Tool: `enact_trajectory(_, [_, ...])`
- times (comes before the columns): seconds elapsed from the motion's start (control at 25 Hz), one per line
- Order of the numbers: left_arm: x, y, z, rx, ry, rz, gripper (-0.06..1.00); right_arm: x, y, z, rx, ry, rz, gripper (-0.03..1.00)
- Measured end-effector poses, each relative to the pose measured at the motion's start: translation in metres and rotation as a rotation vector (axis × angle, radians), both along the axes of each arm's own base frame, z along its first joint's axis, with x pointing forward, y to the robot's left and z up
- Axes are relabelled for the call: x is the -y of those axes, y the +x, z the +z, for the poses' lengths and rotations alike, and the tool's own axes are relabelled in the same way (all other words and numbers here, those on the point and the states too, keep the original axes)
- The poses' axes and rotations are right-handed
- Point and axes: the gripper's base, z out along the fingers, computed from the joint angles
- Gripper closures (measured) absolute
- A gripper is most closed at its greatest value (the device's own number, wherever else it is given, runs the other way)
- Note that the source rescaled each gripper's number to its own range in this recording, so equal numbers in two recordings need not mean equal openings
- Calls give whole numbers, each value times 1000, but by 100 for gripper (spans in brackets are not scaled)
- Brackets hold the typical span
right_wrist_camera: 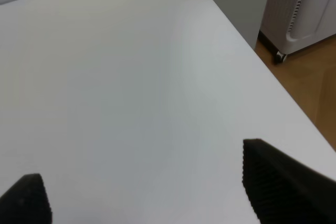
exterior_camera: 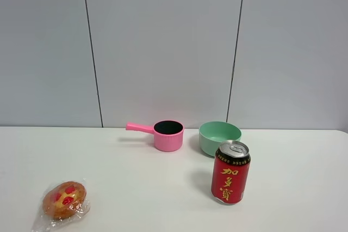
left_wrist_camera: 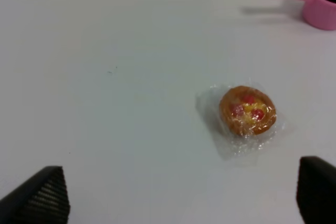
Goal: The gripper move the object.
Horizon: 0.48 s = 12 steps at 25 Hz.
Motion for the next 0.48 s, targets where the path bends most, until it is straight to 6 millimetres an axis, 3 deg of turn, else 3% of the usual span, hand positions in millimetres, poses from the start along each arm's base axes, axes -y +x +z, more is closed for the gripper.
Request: enact_trajectory(0.48, [0, 0, 0, 0, 0, 0, -6, -6, 1, -1, -13, -64, 113, 17])
